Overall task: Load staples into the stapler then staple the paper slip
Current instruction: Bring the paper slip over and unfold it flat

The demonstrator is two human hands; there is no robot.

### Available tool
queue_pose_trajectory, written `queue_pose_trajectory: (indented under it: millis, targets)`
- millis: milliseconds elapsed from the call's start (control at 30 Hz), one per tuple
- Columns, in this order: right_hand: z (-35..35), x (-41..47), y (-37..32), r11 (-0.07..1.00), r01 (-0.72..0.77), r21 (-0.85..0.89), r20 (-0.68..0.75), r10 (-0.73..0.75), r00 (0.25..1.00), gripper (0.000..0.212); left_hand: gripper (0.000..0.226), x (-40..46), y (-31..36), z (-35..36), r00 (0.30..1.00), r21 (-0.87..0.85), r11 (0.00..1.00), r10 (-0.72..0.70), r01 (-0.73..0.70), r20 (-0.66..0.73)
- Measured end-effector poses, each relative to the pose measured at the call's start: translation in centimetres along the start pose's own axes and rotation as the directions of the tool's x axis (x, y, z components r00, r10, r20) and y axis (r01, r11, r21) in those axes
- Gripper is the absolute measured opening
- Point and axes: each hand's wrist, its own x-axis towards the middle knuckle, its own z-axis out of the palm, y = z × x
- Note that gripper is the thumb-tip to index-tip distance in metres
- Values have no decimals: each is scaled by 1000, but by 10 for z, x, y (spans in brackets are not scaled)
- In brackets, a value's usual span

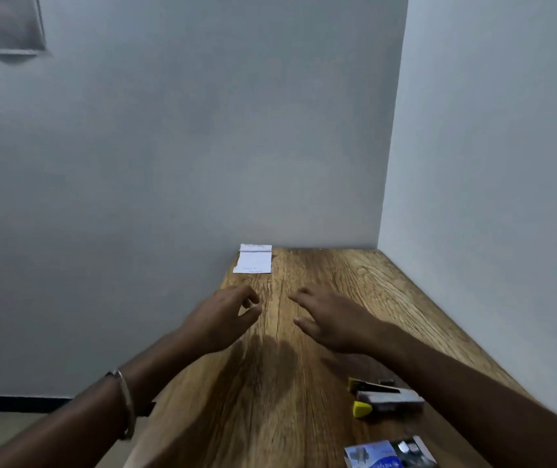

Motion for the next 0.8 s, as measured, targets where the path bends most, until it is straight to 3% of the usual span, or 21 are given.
queue_pose_trajectory:
  millis: [233,467,800]
  targets:
    - [31,102,19,997,-70,-29,95,73,993,61,51,76,-55,11,989,194,979,-82,57,123]
    - [58,165,32,991,-127,-47,192,134,972,68,57,130,-90,37,980,304,950,-119,66,161]
    - [101,203,46,978,-208,2,308,198,931,62,56,185,-123,75,951,366,930,-143,34,276]
